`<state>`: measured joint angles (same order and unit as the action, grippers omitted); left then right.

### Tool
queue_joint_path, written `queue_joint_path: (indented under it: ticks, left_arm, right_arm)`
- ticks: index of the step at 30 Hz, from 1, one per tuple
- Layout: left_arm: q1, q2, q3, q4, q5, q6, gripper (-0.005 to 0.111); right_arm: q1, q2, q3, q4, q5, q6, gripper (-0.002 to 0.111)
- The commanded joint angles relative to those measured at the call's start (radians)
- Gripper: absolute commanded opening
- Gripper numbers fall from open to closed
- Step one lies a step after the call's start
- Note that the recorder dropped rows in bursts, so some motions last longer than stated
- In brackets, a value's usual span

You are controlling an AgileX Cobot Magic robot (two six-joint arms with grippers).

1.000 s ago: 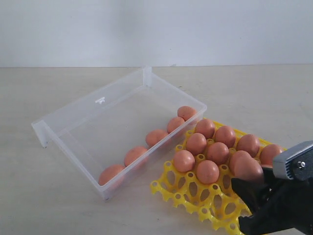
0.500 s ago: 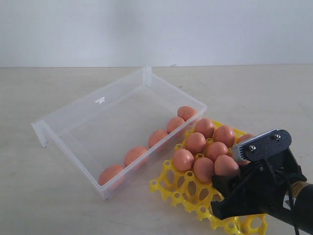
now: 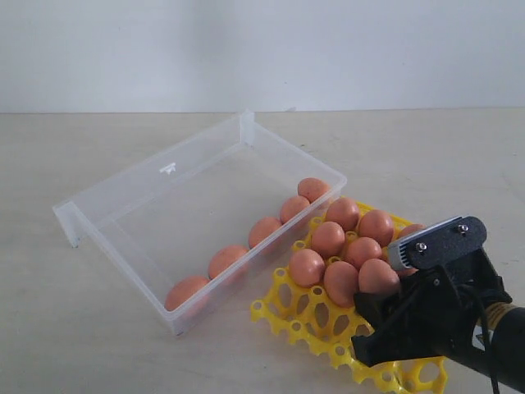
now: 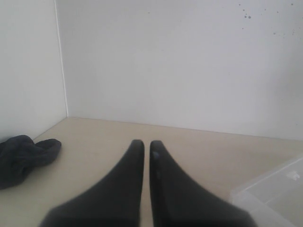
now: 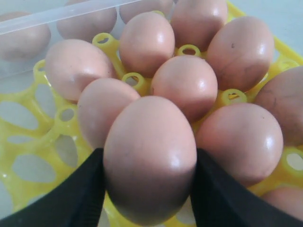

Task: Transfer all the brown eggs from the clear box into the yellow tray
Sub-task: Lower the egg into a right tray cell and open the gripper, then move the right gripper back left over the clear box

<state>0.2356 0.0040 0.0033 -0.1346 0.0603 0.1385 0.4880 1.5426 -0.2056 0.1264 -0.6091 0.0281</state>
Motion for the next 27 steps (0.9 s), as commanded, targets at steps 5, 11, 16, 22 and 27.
queue_joint_path:
  ticks: [5, 11, 16, 22, 27]
  left_arm:
    - [-0.001, -0.004, -0.003, 0.0, -0.007, 0.002, 0.004]
    - [-0.001, -0.004, -0.003, 0.0, -0.007, 0.002, 0.004]
    - [-0.001, -0.004, -0.003, 0.0, -0.007, 0.002, 0.004]
    - [-0.001, -0.004, -0.003, 0.0, -0.007, 0.002, 0.004]
    - [-0.001, -0.004, -0.003, 0.0, -0.007, 0.002, 0.004]
  right_arm:
    - [-0.001, 0.005, -0.001, -0.005, 0.016, -0.011, 0.05]
    - [-0.001, 0.005, -0.001, -0.005, 0.016, -0.011, 0.053]
    - [-0.001, 0.001, -0.001, -0.005, 0.009, -0.007, 0.053]
    - [-0.001, -0.098, -0.008, 0.003, -0.03, -0.005, 0.053]
    - [-0.001, -0.245, -0.054, 0.052, -0.126, -0.005, 0.053]
